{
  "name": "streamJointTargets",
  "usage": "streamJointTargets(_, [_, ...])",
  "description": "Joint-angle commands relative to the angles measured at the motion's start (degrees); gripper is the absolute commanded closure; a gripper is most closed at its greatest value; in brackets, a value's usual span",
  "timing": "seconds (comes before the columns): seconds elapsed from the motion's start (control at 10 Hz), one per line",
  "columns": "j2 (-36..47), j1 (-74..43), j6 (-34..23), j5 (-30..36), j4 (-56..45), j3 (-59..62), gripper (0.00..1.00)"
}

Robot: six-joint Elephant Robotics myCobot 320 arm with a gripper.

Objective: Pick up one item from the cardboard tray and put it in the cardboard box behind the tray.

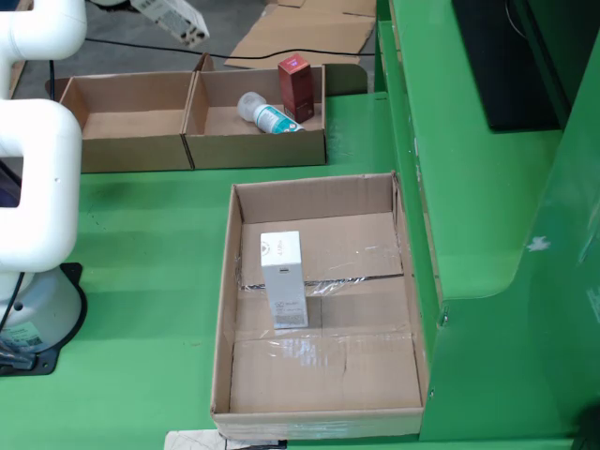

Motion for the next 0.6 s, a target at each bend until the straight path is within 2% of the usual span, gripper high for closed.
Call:
streamJointTargets(0.0, [2.1,1.2,1.3,1.5,-1.0,1.7,1.00])
streamJointTargets(0.2, [4.8,-0.6,4.7,9.0,-10.5,1.8,1.00])
streamJointTargets(0.4, [8.1,0.9,8.6,8.8,-17.7,1.7,1.00])
streamJointTargets(0.5, [8.1,0.9,8.6,8.8,-17.7,1.7,1.00])
